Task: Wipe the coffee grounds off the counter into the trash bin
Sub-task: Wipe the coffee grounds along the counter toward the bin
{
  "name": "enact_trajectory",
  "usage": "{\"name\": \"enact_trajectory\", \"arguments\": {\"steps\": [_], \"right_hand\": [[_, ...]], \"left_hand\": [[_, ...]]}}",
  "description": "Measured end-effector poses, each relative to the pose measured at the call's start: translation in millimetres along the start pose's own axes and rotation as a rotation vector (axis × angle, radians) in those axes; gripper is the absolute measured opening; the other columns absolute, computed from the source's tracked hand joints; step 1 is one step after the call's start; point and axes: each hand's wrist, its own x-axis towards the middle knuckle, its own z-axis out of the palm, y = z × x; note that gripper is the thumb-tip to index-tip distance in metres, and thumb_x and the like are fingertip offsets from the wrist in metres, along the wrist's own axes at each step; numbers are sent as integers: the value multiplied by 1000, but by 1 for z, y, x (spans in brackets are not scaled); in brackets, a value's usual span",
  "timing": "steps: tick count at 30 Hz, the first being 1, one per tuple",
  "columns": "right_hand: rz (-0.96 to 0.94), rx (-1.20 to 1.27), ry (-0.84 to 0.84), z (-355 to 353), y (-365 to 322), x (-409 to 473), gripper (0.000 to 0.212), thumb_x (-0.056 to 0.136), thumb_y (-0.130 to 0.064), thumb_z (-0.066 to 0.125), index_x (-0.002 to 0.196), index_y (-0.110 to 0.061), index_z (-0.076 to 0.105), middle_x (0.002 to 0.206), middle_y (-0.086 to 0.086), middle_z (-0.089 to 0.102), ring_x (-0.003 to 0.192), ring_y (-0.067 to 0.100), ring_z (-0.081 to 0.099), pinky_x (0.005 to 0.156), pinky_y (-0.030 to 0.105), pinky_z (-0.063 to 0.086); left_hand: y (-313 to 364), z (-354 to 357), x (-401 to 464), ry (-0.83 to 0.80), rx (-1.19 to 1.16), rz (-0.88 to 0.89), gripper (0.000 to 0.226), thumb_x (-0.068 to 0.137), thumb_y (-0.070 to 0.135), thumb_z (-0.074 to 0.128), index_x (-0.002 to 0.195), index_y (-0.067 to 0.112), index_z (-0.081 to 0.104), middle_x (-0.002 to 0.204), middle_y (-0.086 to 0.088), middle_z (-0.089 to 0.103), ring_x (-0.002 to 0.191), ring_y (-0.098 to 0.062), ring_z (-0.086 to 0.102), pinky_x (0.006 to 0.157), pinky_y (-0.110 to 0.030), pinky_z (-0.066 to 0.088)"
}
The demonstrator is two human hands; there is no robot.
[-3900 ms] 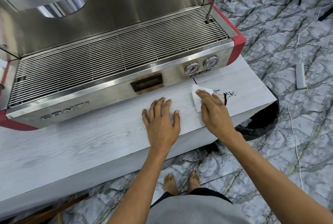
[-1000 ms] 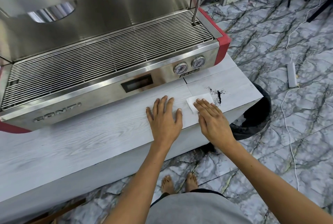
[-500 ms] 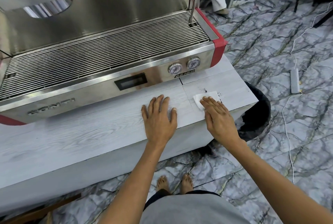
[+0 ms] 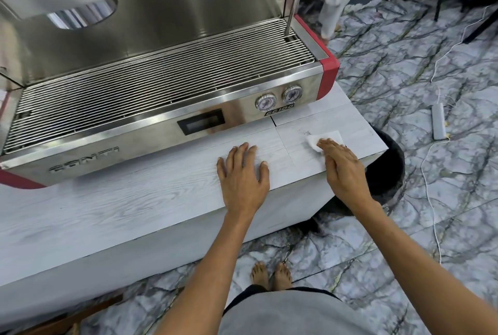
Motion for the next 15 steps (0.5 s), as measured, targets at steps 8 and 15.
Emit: {"name": "enact_trajectory", "arguments": {"steps": [8, 15], "right_hand": [[-32, 44, -5, 8, -37, 4, 36, 93, -2, 42, 126, -4, 57, 123, 11, 63, 114, 27, 58, 97, 28, 44], [-108, -113, -67, 30, -47, -4, 36, 90, -10, 41, 118, -6, 62, 131, 11, 59, 128, 24, 50, 105, 46, 38]], "left_hand": [[-4, 0, 1, -11, -9, 24, 50, 96, 46, 43, 141, 24, 51, 153, 3, 43, 145, -20, 29, 122, -52, 14], [-7, -1, 1, -65, -3, 43, 53, 97, 49, 38, 144, 26, 48, 156, 4, 38, 148, -19, 24, 122, -52, 9]]}}
